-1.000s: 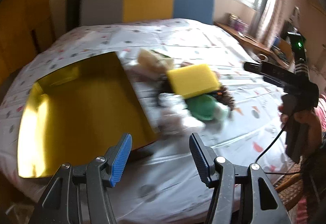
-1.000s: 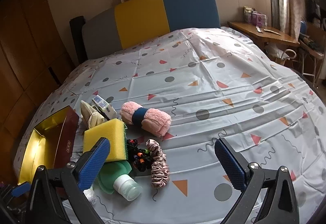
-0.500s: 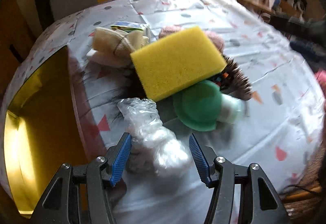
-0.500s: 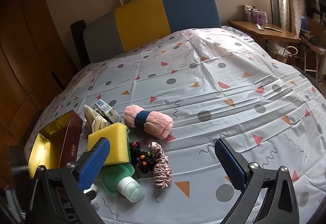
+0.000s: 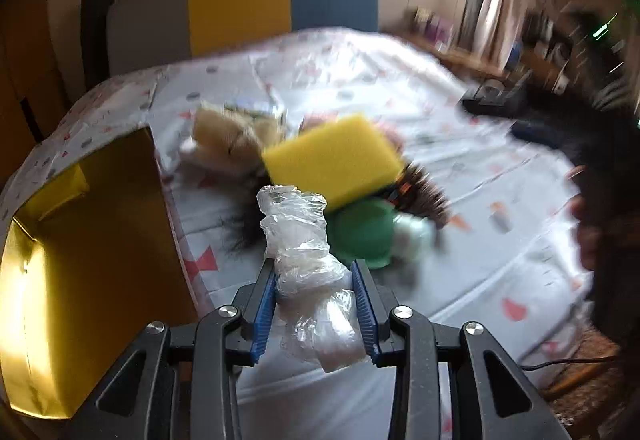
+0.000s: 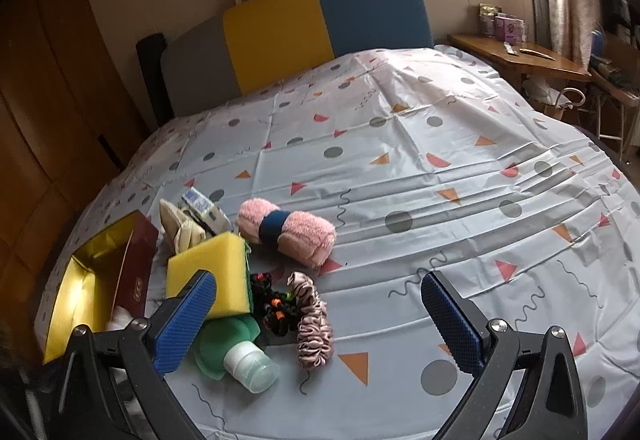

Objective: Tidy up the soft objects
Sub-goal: 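Grasp the clear plastic bag with the left gripper, then grasp the yellow sponge with the right gripper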

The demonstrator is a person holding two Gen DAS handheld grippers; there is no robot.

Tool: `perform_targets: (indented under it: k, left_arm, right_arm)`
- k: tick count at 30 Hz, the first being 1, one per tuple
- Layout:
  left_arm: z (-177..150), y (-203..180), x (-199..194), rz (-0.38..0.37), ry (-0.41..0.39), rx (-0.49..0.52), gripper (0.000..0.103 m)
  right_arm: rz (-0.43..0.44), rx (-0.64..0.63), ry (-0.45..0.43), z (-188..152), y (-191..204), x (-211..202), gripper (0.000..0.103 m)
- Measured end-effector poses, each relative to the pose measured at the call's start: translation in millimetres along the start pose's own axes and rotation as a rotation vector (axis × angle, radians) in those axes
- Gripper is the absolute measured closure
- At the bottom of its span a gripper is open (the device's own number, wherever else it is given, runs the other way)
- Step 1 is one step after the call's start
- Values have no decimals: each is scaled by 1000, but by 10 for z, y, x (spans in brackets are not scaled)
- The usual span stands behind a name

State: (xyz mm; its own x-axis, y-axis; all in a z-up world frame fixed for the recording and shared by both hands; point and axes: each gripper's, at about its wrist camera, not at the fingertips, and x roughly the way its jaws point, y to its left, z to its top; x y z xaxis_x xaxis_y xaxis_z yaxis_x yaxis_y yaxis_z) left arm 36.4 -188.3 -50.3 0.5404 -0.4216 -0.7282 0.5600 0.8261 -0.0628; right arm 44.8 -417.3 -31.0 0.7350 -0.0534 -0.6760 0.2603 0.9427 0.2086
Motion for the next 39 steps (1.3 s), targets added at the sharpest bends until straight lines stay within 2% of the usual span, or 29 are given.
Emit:
perform_targets:
  k: [4,7,11,15,18,21,25,28,35,37,39]
  left_arm:
    - [-17,44,-279,-67,-53,-28,67]
    - [-26,95,-422,-76,-66,-35,67]
    - [-77,268,-586,-72,-79,-49,67]
    - [-186,527,-725,-47,-91,-102,67]
    - [-276,736,-791,-31,-96,-165,67]
    - [-372,923,-852,-7,-95,-220,66]
    - [-467,1146,-931,28,-101,-268,66]
    - [-533,1294,-963,49,-102,-308,66]
    - [-612,1459,-987,60,-105,-361,66]
    - [-612,1450,-1000,56,-106,-366,66]
    - [-631,1436,-1016,58,-108,-365,66]
  right_arm:
    - [26,-70,31,-55,139,50,0]
    - [57,-210,69,-160,409,114,0]
    - [77,-512,126,-338,940,211,0]
    - [-11,-899,134,-444,1458,355,0]
    - [-56,-1141,192,-510,1702,611,0]
    - [-103,-1256,251,-524,1823,886,0]
    - [-120,-1301,358,-525,1866,1212,0]
    - [-93,-1188,407,-405,1828,1305,13]
    - [-13,-941,249,-12,1704,722,16]
    - [18,-864,229,37,1676,547,15]
    - [90,-780,245,44,1642,348,15]
